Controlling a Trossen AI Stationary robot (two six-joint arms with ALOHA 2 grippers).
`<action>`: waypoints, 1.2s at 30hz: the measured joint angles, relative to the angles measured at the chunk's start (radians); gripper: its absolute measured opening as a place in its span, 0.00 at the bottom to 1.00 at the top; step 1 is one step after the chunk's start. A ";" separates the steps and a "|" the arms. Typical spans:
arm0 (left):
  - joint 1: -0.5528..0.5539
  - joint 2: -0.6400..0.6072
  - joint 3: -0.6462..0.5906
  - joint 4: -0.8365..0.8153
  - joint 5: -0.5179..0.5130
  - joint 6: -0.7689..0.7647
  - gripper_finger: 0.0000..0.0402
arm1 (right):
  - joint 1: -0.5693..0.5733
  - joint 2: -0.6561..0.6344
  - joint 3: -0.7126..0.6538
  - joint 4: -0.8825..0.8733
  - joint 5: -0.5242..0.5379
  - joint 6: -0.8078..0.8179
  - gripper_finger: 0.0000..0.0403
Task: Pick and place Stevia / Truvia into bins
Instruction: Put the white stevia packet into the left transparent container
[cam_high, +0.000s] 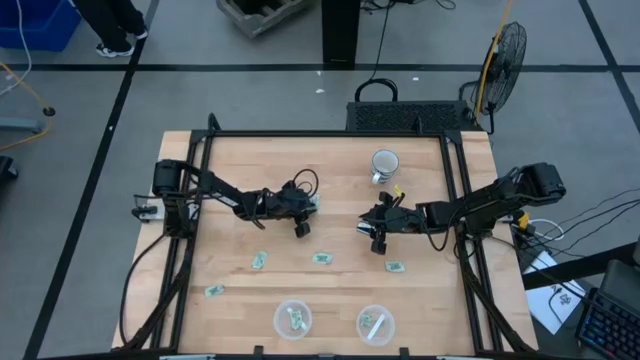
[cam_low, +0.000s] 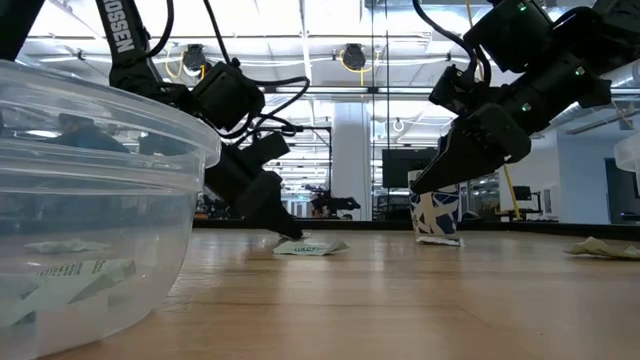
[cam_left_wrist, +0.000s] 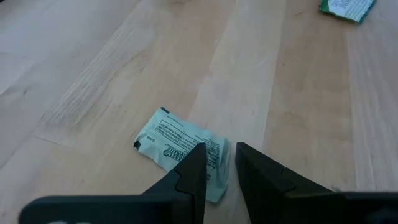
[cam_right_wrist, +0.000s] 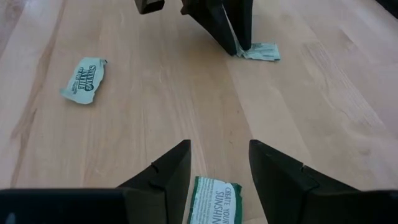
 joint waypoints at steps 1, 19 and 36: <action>0.000 0.000 0.000 0.000 -0.002 0.000 0.23 | 0.000 0.000 0.000 0.000 0.000 0.000 0.39; 0.002 -0.011 -0.002 0.011 0.005 -0.023 0.02 | 0.000 0.000 0.000 -0.001 -0.001 0.037 0.39; -0.317 -0.648 0.006 -0.299 0.075 -0.107 0.01 | 0.000 0.000 0.000 -0.022 -0.002 0.037 0.39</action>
